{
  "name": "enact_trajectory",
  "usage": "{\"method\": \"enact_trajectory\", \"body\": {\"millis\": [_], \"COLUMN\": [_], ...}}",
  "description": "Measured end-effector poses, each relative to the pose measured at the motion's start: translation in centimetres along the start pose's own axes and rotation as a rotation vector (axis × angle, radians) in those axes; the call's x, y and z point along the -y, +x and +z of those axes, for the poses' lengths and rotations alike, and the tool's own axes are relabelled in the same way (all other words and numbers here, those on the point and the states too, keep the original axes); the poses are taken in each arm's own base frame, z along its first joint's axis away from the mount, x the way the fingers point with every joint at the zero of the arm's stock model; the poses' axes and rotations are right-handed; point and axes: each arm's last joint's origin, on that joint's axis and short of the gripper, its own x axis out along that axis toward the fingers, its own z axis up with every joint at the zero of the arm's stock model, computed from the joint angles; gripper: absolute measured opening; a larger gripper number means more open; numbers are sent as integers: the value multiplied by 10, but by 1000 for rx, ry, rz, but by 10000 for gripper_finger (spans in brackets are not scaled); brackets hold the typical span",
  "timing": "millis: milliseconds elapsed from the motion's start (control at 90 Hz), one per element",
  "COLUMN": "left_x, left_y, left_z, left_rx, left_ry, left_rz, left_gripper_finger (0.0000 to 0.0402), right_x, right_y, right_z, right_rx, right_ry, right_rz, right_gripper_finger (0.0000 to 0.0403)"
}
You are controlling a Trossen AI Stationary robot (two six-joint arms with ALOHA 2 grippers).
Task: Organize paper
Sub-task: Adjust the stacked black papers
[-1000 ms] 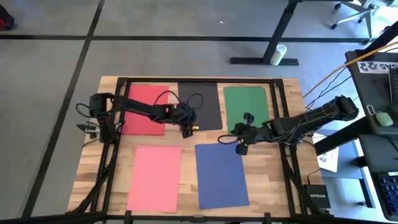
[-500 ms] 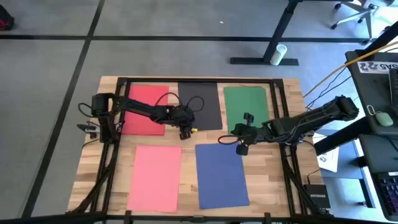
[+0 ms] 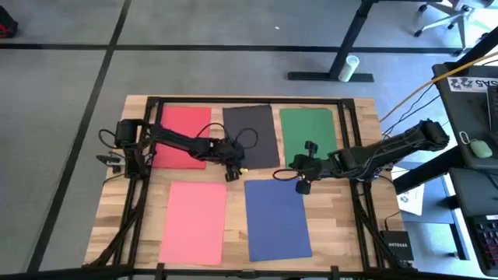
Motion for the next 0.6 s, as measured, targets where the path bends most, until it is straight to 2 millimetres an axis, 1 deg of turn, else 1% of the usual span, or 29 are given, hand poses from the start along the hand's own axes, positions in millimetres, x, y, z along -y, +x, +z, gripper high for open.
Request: {"method": "enact_trajectory", "body": {"millis": [111,378,600], "left_x": [4,4,2], "left_y": [0,-1,-12], "left_z": [-2,-4,-1], "left_rx": [-16,-34,-17], "left_ry": [10,10,7], "left_rz": [-6,-5,-7], "left_gripper_finger": [0,0,0], "right_x": [0,0,0], "right_y": [0,0,0], "right_z": [0,0,0], "right_rx": [0,-1,-3], "right_ry": [0,0,-1], "right_rz": [0,1,1], "right_gripper_finger": [0,0,0]}}
